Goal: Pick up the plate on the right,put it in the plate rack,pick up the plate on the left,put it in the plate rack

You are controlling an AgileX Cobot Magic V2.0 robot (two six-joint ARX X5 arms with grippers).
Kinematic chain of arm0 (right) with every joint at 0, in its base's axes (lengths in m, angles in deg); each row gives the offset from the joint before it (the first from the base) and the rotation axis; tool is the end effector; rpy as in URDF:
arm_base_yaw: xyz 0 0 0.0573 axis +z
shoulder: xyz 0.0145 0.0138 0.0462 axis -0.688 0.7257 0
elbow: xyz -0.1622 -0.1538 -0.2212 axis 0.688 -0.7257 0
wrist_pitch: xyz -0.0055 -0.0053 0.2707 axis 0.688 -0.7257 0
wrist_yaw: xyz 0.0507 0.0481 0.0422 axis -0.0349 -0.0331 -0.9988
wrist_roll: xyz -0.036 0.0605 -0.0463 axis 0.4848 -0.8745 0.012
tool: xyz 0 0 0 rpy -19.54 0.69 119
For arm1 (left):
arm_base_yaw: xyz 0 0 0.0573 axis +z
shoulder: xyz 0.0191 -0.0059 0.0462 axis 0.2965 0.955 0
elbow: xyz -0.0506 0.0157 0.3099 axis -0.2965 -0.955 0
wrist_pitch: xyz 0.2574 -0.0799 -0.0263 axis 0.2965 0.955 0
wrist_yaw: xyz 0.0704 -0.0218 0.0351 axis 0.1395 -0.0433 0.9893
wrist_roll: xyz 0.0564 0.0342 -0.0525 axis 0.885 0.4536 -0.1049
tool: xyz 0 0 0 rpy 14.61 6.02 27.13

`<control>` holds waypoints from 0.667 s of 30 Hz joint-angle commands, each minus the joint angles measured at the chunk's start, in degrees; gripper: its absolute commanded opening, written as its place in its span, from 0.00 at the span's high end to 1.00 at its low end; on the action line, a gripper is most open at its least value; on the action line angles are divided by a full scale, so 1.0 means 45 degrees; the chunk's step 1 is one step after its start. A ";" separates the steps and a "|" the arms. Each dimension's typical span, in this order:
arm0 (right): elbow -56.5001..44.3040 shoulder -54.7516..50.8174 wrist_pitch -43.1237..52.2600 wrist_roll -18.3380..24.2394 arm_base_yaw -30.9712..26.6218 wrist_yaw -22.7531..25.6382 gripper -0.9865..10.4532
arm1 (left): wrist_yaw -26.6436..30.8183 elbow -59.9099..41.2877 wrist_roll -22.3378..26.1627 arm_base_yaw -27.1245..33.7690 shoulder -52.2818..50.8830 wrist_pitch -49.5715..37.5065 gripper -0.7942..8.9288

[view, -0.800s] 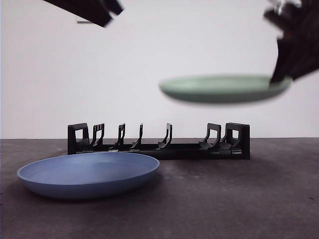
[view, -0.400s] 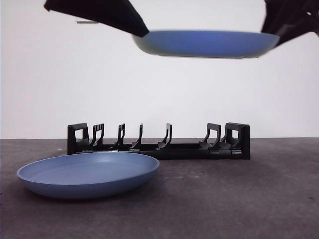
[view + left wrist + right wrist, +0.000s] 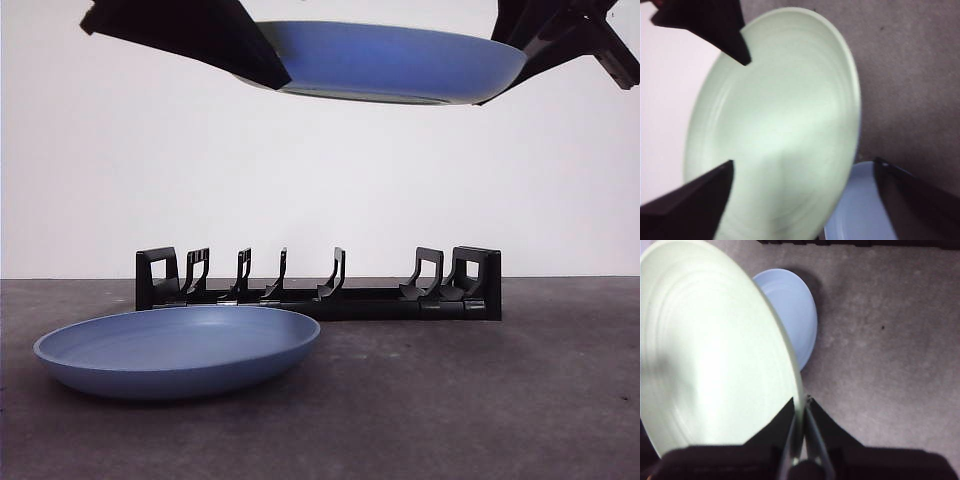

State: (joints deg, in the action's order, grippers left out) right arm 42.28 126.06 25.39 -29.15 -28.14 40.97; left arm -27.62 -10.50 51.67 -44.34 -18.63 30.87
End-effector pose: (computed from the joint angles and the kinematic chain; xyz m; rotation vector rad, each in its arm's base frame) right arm 0.2806 0.1186 0.3408 0.2858 1.1317 0.7190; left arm 0.1403 -0.2169 0.3220 1.3307 -0.0130 -0.9515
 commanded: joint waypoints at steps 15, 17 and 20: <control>0.0063 -0.0058 0.0544 -0.0457 0.0010 -0.0457 0.92 | 0.0019 0.0029 -0.0097 -0.0058 0.0039 0.0525 0.93; 0.0063 -0.0058 0.0573 -0.0457 0.0010 -0.0384 0.92 | 0.0019 0.0029 -0.0092 -0.0063 0.0039 0.0529 0.93; 0.0063 -0.0058 0.0661 -0.0457 0.0010 -0.0068 0.92 | 0.0024 0.0029 -0.0102 -0.0083 0.0039 0.0690 0.93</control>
State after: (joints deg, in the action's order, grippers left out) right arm 42.37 126.04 27.93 -30.40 -27.88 40.38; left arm -28.48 -10.50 54.04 -44.86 -18.10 34.82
